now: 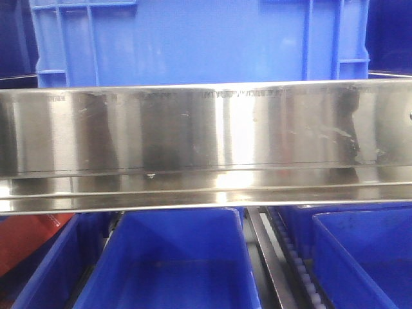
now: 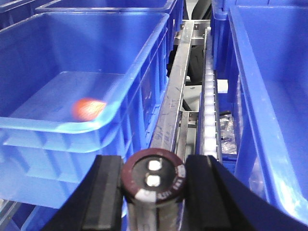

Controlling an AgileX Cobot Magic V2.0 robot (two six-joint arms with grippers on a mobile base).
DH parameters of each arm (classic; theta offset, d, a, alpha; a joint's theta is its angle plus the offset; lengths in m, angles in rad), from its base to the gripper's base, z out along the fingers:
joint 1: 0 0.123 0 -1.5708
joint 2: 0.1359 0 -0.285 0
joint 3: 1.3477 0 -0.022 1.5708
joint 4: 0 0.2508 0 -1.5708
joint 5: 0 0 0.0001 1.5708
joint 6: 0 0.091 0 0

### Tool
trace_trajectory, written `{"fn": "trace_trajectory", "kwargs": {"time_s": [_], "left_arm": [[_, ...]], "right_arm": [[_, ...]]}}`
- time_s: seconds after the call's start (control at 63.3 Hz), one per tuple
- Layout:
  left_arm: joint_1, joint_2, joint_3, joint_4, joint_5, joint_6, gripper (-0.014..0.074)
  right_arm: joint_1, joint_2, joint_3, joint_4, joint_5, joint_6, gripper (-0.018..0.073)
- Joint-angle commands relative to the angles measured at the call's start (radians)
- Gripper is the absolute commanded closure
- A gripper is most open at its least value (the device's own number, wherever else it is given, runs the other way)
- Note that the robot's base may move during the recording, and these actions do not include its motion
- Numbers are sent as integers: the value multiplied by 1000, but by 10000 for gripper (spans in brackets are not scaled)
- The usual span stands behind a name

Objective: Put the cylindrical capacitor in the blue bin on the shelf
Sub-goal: 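Open the left gripper to drop the orange battery into the bin, then lower the capacitor into the same bin and open the right gripper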

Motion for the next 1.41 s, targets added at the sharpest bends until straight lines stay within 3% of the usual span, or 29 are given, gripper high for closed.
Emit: {"fn": "trace_trajectory", "kwargs": {"time_s": [0.0,0.079,0.364,0.822,0.964,1.106,1.391], "left_arm": [[-1,-69,-9,8,68,-6,538],[-1,-122,-9,16,125,-6,711],[-1,-308,79,153,148,-189,707],[-1,-764,708,166,-256,-294,707],[-1,-913,855,169,-334,-297,707],[-1,-1000,914,168,-329,-297,707],[-1,-1019,918,146,-276,-316,707]], "right_arm": [[0,-7,-8,1,-29,-5,721],[0,-13,-8,1,-29,-5,721],[0,-37,-8,3,-26,-5,721],[5,-38,-8,5,-14,-5,721],[27,-21,-18,5,-38,-5,721],[92,62,-113,5,-30,-31,721],[216,409,-525,5,104,-81,721]]}}
